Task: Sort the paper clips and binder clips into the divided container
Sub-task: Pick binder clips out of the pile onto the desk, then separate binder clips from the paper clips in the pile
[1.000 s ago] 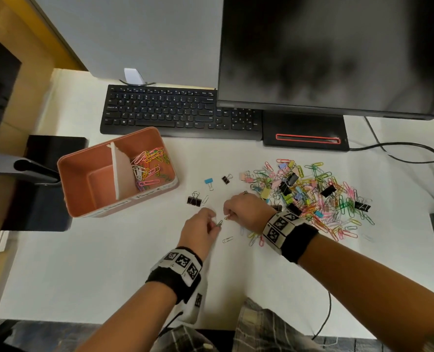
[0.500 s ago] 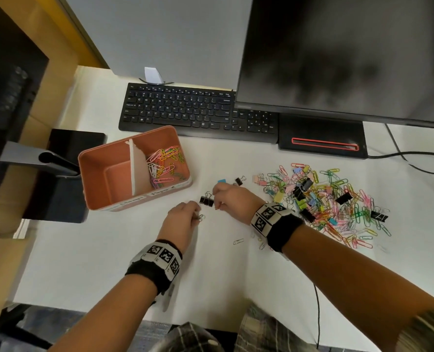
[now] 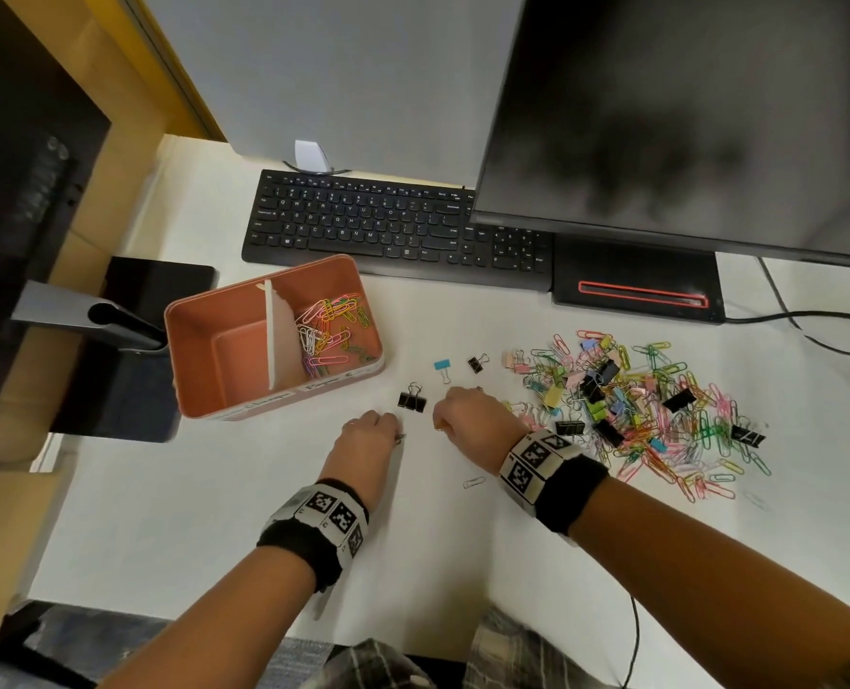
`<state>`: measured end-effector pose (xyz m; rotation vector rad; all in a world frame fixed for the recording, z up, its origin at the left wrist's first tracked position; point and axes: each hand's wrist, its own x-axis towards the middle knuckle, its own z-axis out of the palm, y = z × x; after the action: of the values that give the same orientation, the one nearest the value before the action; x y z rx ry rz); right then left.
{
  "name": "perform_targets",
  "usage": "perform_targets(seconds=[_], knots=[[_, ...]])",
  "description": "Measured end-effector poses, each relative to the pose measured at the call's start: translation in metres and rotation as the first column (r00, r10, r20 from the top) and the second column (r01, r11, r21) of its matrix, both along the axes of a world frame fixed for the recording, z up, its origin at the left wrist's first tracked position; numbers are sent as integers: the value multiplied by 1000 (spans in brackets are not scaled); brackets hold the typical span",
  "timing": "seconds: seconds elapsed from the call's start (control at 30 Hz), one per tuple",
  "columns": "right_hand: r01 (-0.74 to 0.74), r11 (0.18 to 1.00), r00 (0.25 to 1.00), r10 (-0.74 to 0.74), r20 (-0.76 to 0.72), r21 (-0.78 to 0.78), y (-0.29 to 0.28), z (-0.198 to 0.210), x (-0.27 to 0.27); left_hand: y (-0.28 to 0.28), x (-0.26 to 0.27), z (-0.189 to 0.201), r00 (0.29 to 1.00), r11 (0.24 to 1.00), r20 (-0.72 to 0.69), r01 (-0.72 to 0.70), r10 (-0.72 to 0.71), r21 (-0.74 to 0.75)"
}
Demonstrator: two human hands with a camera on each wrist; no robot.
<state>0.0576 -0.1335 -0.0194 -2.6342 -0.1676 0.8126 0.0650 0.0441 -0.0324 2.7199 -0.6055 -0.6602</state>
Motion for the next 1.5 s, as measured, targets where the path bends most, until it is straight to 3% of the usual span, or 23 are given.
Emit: perform_targets(seconds=[0.17, 0.23, 0.33, 0.4, 0.47, 0.53, 0.63, 0.73, 0.83, 0.93, 1.07, 1.17, 1.33, 1.5], knots=[[-27, 1000, 1000, 27, 1, 12, -1, -4, -9, -2, -6, 12, 977, 971, 77, 184, -197, 151], [-23, 1000, 1000, 23, -12, 11, -2, 1, -10, -4, -6, 20, 982, 975, -6, 191, -191, 111], [5, 999, 1000, -5, -8, 36, -6, 23, -6, 3, 0, 26, 995, 999, -96, 32, -33, -12], [35, 996, 995, -43, 93, 85, -6, 44, 3, 11, 11, 48, 997, 968, -22, -80, 76, -236], [78, 982, 963, -119, 242, 174, 2, 67, 21, 19, 33, 79, 974, 889, 98, -142, 204, -434], [95, 966, 935, -170, 312, 242, 22, 84, 47, 26, 63, 105, 934, 858, 128, -245, 334, -451], [121, 952, 924, -211, 318, 282, 59, 97, 83, 34, 102, 117, 903, 850, 37, -389, 428, -355], [153, 932, 920, -256, 297, 328, 64, 101, 89, 31, 110, 119, 949, 937, 82, -283, 304, -204], [169, 921, 878, -302, 371, 352, 29, 99, 57, 26, 94, 126, 948, 935, 245, -111, 201, -337], [252, 921, 901, -336, 277, 297, -24, 82, -2, 9, 59, 112, 990, 879, 123, -3, 71, -477], [371, 902, 918, -392, 58, 221, -75, 53, -85, -21, 12, 58, 984, 903, -107, 84, -142, -421], [413, 894, 908, -418, -4, 176, -92, 33, -126, -43, -15, 22, 964, 933, -205, 88, -168, -349], [435, 878, 898, -439, -26, 199, -104, 5, -142, -60, -30, -2, 969, 962, -210, 76, -133, -262], [459, 874, 885, -466, 5, 157, -115, 7, -129, -60, -30, -3, 954, 939, -115, 243, -277, -243]])
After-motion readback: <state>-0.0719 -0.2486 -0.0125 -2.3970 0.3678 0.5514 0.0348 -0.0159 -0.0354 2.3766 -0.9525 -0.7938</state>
